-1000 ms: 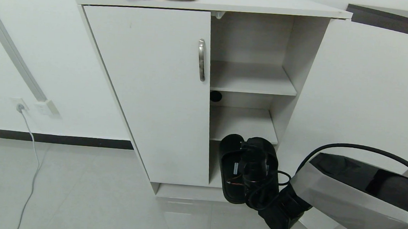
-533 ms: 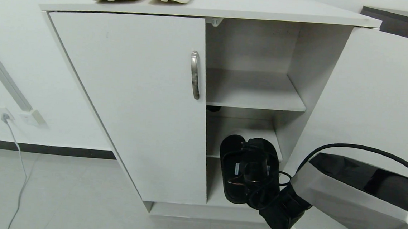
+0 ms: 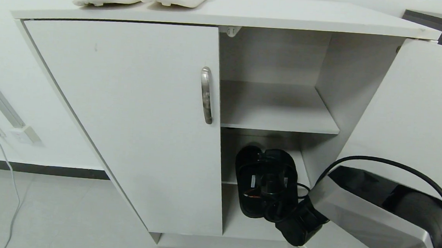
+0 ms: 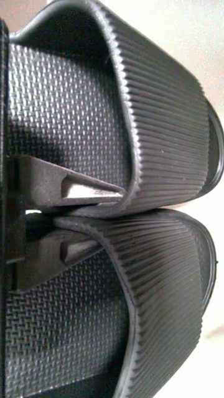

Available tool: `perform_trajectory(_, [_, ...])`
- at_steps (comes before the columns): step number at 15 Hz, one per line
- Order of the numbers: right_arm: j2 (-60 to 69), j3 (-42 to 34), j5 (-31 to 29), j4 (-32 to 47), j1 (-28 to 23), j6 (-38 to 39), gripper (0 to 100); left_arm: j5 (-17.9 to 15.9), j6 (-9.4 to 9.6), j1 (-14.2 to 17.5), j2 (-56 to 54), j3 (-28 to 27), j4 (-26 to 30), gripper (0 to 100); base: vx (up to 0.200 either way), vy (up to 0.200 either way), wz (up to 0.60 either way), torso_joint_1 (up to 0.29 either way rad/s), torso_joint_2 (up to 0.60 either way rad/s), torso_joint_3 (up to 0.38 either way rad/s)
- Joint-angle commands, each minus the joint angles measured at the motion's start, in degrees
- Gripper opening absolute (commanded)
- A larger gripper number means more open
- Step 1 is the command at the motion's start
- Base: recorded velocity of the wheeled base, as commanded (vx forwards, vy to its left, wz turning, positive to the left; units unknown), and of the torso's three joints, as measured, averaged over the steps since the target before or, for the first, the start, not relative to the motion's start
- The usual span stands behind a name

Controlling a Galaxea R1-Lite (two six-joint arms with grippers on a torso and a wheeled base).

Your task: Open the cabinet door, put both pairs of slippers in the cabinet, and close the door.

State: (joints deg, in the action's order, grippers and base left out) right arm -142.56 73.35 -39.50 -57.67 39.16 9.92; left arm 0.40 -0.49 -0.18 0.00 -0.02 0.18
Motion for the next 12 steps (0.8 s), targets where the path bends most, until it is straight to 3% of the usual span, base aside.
perform_trajectory(1, [-3.0, 5.0, 1.0, 1.9, -1.1, 0.0, 0, -0.1, -0.04, 0.0, 0.1, 0.0, 0.0, 0, 0.0, 0.0, 0.0, 0.0, 0.0, 0.0])
perform_trajectory(7, [-6.2, 22.7, 1.2, 15.4, -4.0, -0.1, 0, 0.0, 0.14, 0.0, 0.1, 0.0, 0.0, 0, 0.0, 0.0, 0.0, 0.0, 0.0, 0.0])
perform_trajectory(12, [-8.8, 30.6, 1.2, 19.8, -4.7, -0.4, 0, 0.1, 0.14, 0.0, 0.1, 0.0, 0.0, 0, 0.0, 0.0, 0.0, 0.0, 0.0, 0.0])
